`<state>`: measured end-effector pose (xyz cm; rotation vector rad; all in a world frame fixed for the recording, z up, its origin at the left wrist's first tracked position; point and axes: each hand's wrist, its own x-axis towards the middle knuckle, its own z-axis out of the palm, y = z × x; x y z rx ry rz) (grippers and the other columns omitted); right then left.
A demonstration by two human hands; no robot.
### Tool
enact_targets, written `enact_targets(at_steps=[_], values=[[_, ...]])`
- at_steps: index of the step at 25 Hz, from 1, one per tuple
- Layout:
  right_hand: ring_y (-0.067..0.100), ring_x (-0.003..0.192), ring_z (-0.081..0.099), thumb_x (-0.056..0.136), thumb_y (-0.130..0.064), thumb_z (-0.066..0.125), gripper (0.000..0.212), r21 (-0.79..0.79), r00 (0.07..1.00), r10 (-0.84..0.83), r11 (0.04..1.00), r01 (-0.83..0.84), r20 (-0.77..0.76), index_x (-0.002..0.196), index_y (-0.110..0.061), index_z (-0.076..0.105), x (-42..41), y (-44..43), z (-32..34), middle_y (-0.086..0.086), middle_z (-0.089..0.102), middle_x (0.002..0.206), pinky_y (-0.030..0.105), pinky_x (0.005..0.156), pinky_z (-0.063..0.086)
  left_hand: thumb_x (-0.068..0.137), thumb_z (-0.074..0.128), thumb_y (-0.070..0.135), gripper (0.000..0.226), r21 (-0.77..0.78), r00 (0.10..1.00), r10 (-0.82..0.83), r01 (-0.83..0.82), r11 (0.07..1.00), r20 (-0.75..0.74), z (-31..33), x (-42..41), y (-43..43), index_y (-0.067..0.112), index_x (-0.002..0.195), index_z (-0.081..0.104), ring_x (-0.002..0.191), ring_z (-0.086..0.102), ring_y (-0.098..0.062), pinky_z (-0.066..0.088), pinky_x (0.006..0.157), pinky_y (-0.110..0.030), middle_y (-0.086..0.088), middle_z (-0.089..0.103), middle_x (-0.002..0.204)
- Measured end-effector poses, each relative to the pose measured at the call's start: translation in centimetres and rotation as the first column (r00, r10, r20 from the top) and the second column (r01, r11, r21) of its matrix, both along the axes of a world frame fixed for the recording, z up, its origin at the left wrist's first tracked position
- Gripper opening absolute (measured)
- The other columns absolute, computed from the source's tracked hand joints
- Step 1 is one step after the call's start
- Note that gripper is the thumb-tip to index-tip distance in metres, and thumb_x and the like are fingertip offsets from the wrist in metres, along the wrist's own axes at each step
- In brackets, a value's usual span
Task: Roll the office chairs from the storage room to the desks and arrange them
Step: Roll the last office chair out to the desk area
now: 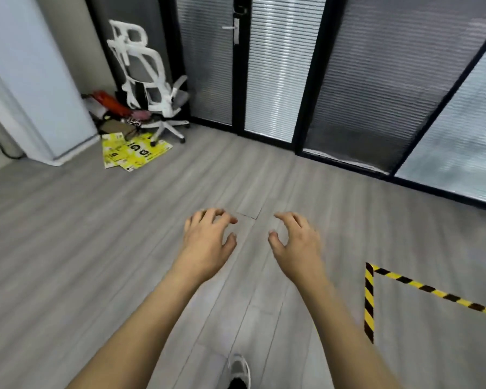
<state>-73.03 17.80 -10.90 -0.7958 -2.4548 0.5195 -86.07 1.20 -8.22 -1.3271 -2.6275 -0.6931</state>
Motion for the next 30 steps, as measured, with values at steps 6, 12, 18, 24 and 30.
enact_targets(at_steps=[6, 12, 18, 24, 30], values=[[0.019, 0.116, 0.055, 0.092, -0.034, 0.059, 0.037, -0.023, 0.978, 0.210, 0.977, -0.210, -0.016, 0.129, -0.027, 0.058, -25.4, 5.1, 1.5, -0.006, 0.058, 0.125, 0.040, 0.105, 0.035, 0.091, 0.055, 0.036, 0.027, -0.005, 0.976, 0.213, -0.214, 0.977, -0.038, 2.0, -21.6, 2.4, 0.030, 0.117, 0.060, 0.114, 0.048, -0.026, 0.032, 0.097, -0.041, 0.004, 0.056, 0.123], [0.018, 0.115, 0.055, 0.094, -0.037, 0.057, 0.036, 0.002, 0.924, 0.382, 0.924, -0.382, -0.030, 0.128, -0.027, 0.058, -49.9, 6.6, 1.6, -0.006, 0.057, 0.125, 0.040, 0.103, 0.037, 0.091, 0.057, 0.036, 0.026, 0.033, 0.929, 0.368, -0.366, 0.930, -0.047, 0.9, -43.2, 2.0, 0.030, 0.116, 0.060, 0.113, 0.048, -0.025, 0.033, 0.098, -0.040, 0.004, 0.056, 0.124], [0.017, 0.118, 0.054, 0.093, -0.035, 0.058, 0.036, 0.011, 0.929, 0.370, 0.929, -0.369, -0.023, 0.128, -0.028, 0.058, -74.4, 7.8, 2.3, -0.008, 0.057, 0.126, 0.037, 0.104, 0.036, 0.091, 0.056, 0.036, 0.026, 0.038, 0.928, 0.371, -0.369, 0.928, -0.035, 1.1, -68.1, 3.3, 0.030, 0.116, 0.061, 0.113, 0.047, -0.025, 0.034, 0.095, -0.040, 0.003, 0.056, 0.122], [0.018, 0.118, 0.054, 0.093, -0.035, 0.058, 0.037, -0.007, 0.952, 0.306, 0.952, -0.306, -0.032, 0.129, -0.028, 0.058, -95.2, 12.1, 3.0, -0.007, 0.056, 0.127, 0.038, 0.103, 0.037, 0.086, 0.048, 0.041, 0.031, 0.036, 0.944, 0.324, -0.322, 0.946, -0.060, 2.2, -90.3, 7.7, 0.031, 0.112, 0.062, 0.112, 0.048, -0.025, 0.037, 0.092, -0.042, 0.004, 0.057, 0.119], [0.017, 0.118, 0.054, 0.091, -0.034, 0.060, 0.036, -0.036, 0.952, 0.289, 0.955, -0.294, -0.100, 0.127, -0.028, 0.059, -118.6, 18.2, 1.4, -0.008, 0.057, 0.126, 0.034, 0.097, 0.034, 0.088, 0.051, 0.041, 0.027, -0.028, 0.951, 0.302, -0.305, 0.952, -0.065, 1.4, -113.6, 13.2, 0.032, 0.111, 0.062, 0.113, 0.049, -0.026, 0.035, 0.094, -0.041, 0.004, 0.057, 0.119]])
